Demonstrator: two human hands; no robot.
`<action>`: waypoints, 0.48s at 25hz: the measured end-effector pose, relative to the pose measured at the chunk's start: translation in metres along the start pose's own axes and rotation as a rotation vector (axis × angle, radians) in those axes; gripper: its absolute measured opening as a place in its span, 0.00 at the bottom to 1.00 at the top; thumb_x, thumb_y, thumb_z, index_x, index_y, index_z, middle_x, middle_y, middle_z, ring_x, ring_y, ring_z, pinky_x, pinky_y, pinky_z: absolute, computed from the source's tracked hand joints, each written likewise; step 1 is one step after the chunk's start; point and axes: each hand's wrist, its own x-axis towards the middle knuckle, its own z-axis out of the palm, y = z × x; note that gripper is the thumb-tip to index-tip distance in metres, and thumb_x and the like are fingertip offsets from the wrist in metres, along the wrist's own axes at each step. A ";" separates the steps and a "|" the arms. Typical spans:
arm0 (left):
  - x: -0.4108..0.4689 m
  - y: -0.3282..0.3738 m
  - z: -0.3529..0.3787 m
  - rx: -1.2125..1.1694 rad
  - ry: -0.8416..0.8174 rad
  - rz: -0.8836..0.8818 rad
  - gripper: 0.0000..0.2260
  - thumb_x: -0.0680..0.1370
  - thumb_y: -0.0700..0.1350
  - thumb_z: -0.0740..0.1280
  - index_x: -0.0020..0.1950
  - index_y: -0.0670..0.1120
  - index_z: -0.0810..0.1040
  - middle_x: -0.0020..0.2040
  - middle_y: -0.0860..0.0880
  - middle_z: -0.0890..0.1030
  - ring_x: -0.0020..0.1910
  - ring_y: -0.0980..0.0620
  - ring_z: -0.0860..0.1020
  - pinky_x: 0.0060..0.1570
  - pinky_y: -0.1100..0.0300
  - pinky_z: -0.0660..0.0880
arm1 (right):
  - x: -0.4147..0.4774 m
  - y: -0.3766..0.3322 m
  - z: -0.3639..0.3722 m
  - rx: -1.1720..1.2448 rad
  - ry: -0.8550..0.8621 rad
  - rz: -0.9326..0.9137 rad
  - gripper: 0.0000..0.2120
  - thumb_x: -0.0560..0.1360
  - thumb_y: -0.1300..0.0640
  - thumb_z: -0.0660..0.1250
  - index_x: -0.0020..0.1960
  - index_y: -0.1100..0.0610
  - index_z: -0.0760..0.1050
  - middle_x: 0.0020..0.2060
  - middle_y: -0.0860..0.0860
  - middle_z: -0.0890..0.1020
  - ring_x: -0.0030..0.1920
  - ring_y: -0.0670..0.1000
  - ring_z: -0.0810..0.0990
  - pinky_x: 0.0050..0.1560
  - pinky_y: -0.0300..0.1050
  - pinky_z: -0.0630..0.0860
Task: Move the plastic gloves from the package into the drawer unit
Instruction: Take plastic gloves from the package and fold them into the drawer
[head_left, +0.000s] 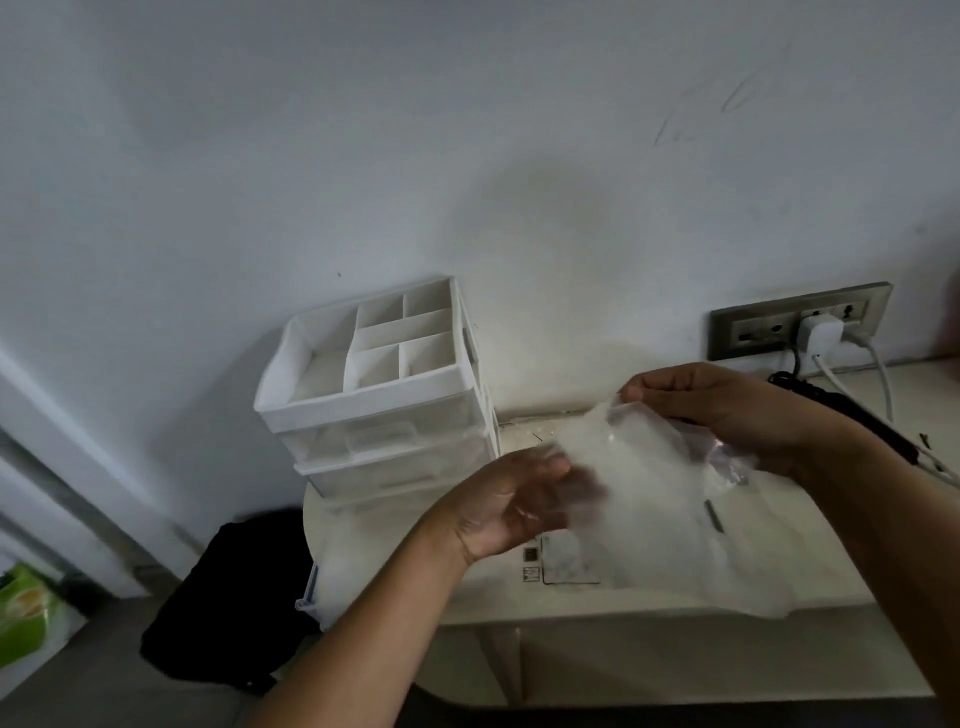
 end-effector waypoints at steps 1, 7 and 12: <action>-0.009 0.008 -0.004 -0.022 0.048 0.011 0.11 0.63 0.41 0.79 0.41 0.41 0.81 0.41 0.43 0.84 0.43 0.47 0.84 0.51 0.48 0.80 | 0.005 0.001 0.003 -0.077 0.010 0.057 0.13 0.78 0.55 0.58 0.49 0.60 0.80 0.34 0.52 0.80 0.30 0.45 0.77 0.31 0.33 0.72; -0.057 0.043 -0.031 0.399 0.506 -0.097 0.02 0.70 0.41 0.73 0.39 0.43 0.83 0.35 0.45 0.81 0.33 0.51 0.78 0.34 0.61 0.77 | 0.037 0.015 0.048 -0.256 -0.013 0.254 0.30 0.66 0.34 0.60 0.59 0.54 0.73 0.49 0.50 0.81 0.44 0.49 0.83 0.40 0.39 0.79; -0.089 0.061 -0.040 0.685 0.465 -0.042 0.05 0.72 0.47 0.71 0.44 0.48 0.85 0.40 0.48 0.83 0.41 0.52 0.80 0.45 0.59 0.75 | 0.065 0.023 0.097 -0.396 -0.091 0.077 0.20 0.68 0.41 0.71 0.57 0.47 0.77 0.51 0.42 0.81 0.52 0.42 0.78 0.54 0.37 0.73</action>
